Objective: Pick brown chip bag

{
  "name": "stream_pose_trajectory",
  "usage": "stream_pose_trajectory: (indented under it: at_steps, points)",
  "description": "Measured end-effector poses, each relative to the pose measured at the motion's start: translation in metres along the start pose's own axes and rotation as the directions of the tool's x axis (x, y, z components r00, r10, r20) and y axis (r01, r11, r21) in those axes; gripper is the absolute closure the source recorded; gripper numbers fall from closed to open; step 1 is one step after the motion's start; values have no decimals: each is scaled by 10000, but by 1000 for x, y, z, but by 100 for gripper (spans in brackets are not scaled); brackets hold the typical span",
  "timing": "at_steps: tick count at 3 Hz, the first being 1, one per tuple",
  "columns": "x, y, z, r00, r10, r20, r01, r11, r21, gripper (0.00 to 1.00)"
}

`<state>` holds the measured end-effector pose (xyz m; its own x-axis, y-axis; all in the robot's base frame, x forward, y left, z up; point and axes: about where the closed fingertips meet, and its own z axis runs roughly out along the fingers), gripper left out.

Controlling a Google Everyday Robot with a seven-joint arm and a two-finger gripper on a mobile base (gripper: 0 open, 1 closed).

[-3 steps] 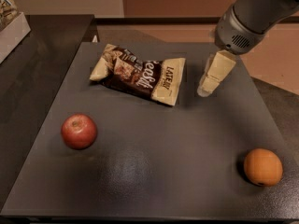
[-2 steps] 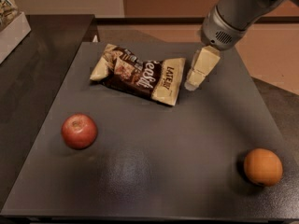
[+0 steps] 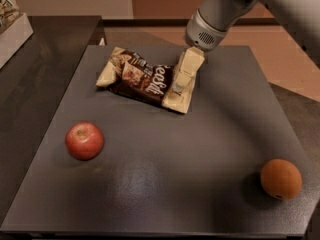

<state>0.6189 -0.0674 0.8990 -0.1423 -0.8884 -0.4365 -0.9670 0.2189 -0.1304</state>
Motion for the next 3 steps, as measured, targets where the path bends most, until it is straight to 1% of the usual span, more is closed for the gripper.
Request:
stream_pose_trajectory:
  at_steps: [1, 2, 3]
  points:
    - [-25, -6, 23, 9997, -89, 207, 95, 9994, -318, 0]
    - [-46, -10, 43, 9992, -19, 395, 51, 9968, -800, 0]
    - [-65, -8, 61, 9990, -37, 456, 90, 9933, -1155, 0]
